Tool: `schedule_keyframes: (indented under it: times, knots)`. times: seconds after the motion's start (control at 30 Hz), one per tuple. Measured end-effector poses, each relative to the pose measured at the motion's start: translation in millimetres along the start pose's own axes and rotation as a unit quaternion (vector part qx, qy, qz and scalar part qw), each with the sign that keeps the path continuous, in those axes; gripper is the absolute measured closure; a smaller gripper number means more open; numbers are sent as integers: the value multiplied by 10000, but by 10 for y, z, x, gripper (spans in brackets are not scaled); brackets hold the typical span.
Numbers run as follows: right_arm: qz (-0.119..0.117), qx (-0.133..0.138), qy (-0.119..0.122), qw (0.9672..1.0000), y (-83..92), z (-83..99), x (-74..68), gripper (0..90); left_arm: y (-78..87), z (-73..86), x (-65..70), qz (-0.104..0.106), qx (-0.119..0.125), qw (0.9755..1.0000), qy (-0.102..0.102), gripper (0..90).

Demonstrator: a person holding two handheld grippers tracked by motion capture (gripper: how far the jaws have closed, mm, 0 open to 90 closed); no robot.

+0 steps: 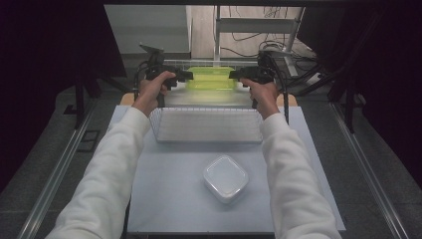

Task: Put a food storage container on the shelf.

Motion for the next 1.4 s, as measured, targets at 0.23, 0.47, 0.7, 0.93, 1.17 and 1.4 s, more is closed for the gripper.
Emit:
schedule_keyframes:
  times: [0.23,0.47,0.7,0.93,1.17,1.4]
  knots:
    - [-36,605,359,9975,199,10,-124,349,252,-63,203,-335,695,9949,-651,315]
    - [-107,838,1247,9886,509,175,-323,265,479,156,476,-730,814,9825,-1510,250]
    - [268,610,2160,9741,784,637,-160,239,645,726,703,-879,454,9708,-2185,280]
    - [295,303,2244,9736,1026,1044,175,239,695,1310,712,-916,77,9666,-2393,265]
    - [260,40,2281,9733,1204,1411,424,262,793,1715,615,-1103,-129,9647,-2389,261]
    - [445,-297,2304,9716,1201,1725,647,293,834,2087,486,-1080,-441,9691,-2175,259]
Point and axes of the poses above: each handheld gripper's, and its own axes: y roughly backward along the jaws, z roughly out of its underside, x roughly to its right, the point moved 6 cm from there along -y, roughly forward along the jaws, and after that the axes turned 10 degrees about -y, right-handed, at the moved point
